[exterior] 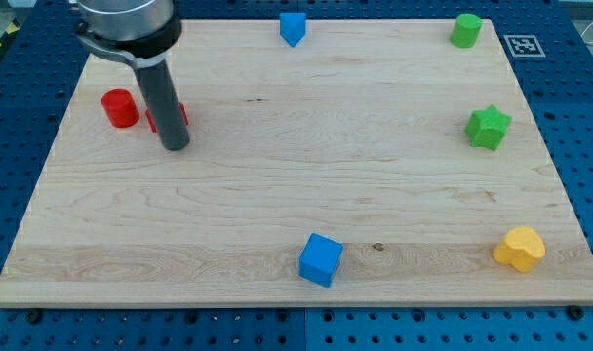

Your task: Slide red star slightly left

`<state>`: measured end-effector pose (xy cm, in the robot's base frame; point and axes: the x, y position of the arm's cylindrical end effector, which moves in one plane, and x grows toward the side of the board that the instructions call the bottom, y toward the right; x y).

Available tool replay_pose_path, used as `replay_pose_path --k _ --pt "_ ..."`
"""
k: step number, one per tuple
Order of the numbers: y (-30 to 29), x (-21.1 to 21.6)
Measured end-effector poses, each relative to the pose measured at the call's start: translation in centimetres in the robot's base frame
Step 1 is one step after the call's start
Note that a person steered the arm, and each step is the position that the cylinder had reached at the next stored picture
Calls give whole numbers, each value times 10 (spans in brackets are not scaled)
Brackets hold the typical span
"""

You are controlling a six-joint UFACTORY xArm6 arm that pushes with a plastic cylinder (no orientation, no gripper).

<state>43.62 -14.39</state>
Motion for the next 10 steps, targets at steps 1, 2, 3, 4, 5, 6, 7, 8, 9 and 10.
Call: replay_pose_path --k 1,2,3,4,5,6,7,8,9,10 --pt "15 2" --pt "32 10" --pt "56 41" --pt "81 62" --pt "103 62" --pt "115 61" --pt "122 58" --pt "129 50" --pt "129 22" --pt "106 9"
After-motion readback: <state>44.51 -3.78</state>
